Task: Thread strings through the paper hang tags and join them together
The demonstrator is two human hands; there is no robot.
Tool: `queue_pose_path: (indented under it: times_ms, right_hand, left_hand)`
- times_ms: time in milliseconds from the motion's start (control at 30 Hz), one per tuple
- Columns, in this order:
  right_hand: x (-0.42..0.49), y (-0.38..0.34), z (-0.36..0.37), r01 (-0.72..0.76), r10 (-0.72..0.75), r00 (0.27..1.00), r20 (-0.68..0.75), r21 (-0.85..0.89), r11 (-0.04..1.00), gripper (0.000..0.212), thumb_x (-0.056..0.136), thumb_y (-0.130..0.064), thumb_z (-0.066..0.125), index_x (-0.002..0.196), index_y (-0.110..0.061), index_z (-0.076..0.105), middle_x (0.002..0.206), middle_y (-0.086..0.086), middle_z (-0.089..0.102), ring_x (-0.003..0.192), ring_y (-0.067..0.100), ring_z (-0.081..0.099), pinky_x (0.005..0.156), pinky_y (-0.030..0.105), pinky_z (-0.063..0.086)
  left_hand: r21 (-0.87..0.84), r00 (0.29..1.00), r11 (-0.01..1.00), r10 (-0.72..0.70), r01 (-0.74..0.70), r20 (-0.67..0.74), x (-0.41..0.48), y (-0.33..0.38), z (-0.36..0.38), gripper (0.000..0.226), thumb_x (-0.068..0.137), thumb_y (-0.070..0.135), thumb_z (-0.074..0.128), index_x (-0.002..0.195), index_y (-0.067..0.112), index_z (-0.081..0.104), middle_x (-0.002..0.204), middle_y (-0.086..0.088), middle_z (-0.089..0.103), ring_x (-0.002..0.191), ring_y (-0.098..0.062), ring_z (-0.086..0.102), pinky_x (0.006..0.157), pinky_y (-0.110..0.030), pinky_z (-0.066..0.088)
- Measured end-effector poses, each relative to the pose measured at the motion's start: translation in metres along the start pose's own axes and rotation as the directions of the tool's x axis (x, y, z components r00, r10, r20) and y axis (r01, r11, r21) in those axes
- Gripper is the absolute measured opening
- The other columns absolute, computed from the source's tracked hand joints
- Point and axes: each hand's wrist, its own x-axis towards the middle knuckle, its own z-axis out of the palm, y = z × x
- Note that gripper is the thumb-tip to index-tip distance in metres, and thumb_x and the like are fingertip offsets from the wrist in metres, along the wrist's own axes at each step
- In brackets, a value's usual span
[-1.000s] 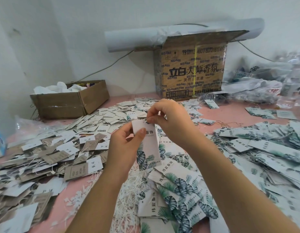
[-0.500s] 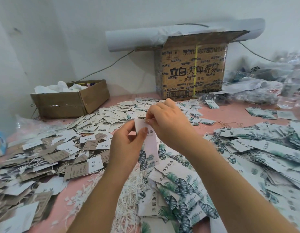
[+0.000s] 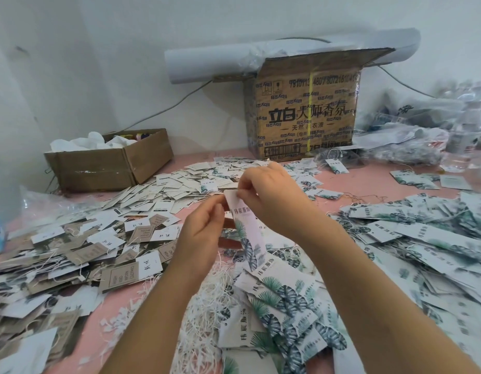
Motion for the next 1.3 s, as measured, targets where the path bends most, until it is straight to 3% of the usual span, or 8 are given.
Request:
queue_pose_path:
  times_ms: [233, 500, 700, 800, 967, 1133, 1233, 1300]
  right_hand:
    - [0.002, -0.003, 0.006, -0.021, 0.008, 0.996, 0.089, 0.145, 0.989, 0.014, 0.094, -0.024, 0.051, 0.097, -0.014, 0.061, 0.097, 0.001, 0.061, 0.099, 0.019, 0.039, 0.080, 0.026, 0.030]
    - [0.003, -0.004, 0.008, -0.016, 0.003, 0.997, 0.079, 0.159, 0.987, 0.013, 0.092, -0.024, 0.054, 0.095, -0.016, 0.063, 0.095, 0.000, 0.062, 0.096, 0.016, 0.037, 0.081, 0.030, 0.033]
    - [0.003, -0.004, 0.009, -0.039, 0.016, 0.996, 0.084, 0.284, 0.958, 0.006, 0.090, -0.020, 0.056, 0.085, -0.021, 0.058, 0.089, -0.002, 0.059, 0.098, 0.017, 0.039, 0.080, 0.030, 0.032]
    - [0.003, -0.002, 0.011, -0.030, 0.011, 0.998, 0.062, 0.311, 0.950, 0.011, 0.089, -0.019, 0.058, 0.080, -0.024, 0.055, 0.081, -0.007, 0.055, 0.089, 0.012, 0.040, 0.071, 0.027, 0.030]
    - [0.003, 0.003, 0.015, -0.027, 0.011, 0.999, 0.041, 0.428, 0.904, 0.025, 0.083, -0.020, 0.067, 0.065, -0.026, 0.052, 0.061, -0.016, 0.049, 0.056, -0.012, 0.045, 0.054, 0.008, 0.033]
    - [0.000, 0.021, 0.019, -0.169, 0.107, 0.985, 0.139, 0.587, 0.792, 0.020, 0.082, -0.020, 0.067, 0.066, -0.023, 0.056, 0.056, -0.011, 0.052, 0.050, -0.001, 0.044, 0.055, 0.014, 0.041]
    - [-0.004, 0.035, 0.021, -0.263, 0.148, 0.963, 0.226, 0.663, 0.701, 0.018, 0.084, -0.016, 0.064, 0.067, -0.017, 0.058, 0.056, -0.008, 0.054, 0.054, 0.008, 0.046, 0.058, 0.023, 0.044]
    - [-0.005, 0.040, 0.020, -0.293, 0.169, 0.955, 0.245, 0.672, 0.680, 0.018, 0.085, -0.016, 0.063, 0.067, -0.016, 0.058, 0.050, -0.012, 0.052, 0.047, 0.004, 0.042, 0.049, 0.017, 0.038]
  left_hand:
    - [0.063, 0.983, 0.995, 0.087, -0.077, -0.159, 0.005, -0.008, -0.005, 0.029, 0.093, 0.004, 0.050, 0.078, 0.024, 0.064, 0.073, 0.006, 0.069, 0.065, -0.010, 0.066, 0.048, -0.019, 0.050]
    - [0.025, 0.984, 0.995, 0.098, -0.095, -0.152, 0.005, -0.005, -0.006, 0.015, 0.091, 0.009, 0.056, 0.081, 0.019, 0.061, 0.072, 0.010, 0.067, 0.061, -0.012, 0.065, 0.051, -0.026, 0.055]
    - [0.117, 0.981, 0.987, 0.129, -0.113, -0.146, 0.006, -0.007, -0.007, 0.014, 0.093, 0.010, 0.053, 0.084, 0.019, 0.057, 0.071, 0.013, 0.065, 0.057, -0.004, 0.061, 0.049, -0.019, 0.050]
    - [0.145, 0.983, 0.986, 0.109, -0.087, -0.146, 0.007, -0.007, -0.007, 0.014, 0.096, 0.012, 0.050, 0.085, 0.019, 0.056, 0.069, 0.012, 0.065, 0.056, -0.004, 0.060, 0.049, -0.020, 0.051]
    - [0.142, 0.989, 0.990, 0.039, -0.019, -0.145, 0.008, -0.006, -0.007, 0.018, 0.098, 0.014, 0.045, 0.084, 0.018, 0.054, 0.063, 0.008, 0.062, 0.054, -0.005, 0.056, 0.048, -0.020, 0.048]
    - [-0.002, 0.970, 0.996, -0.082, 0.084, -0.227, 0.010, -0.005, -0.006, 0.021, 0.099, 0.016, 0.042, 0.081, 0.018, 0.052, 0.066, 0.003, 0.051, 0.049, 0.000, 0.046, 0.049, -0.020, 0.041]
    - [-0.241, 0.945, 0.964, -0.179, 0.113, -0.273, 0.012, -0.001, -0.009, 0.021, 0.099, 0.014, 0.042, 0.081, 0.014, 0.052, 0.069, 0.001, 0.051, 0.052, -0.004, 0.047, 0.052, -0.023, 0.043]
    - [-0.421, 0.928, 0.904, -0.220, 0.079, -0.300, 0.013, 0.003, -0.013, 0.020, 0.098, 0.009, 0.041, 0.082, 0.010, 0.052, 0.071, -0.001, 0.051, 0.053, -0.006, 0.049, 0.050, -0.021, 0.046]
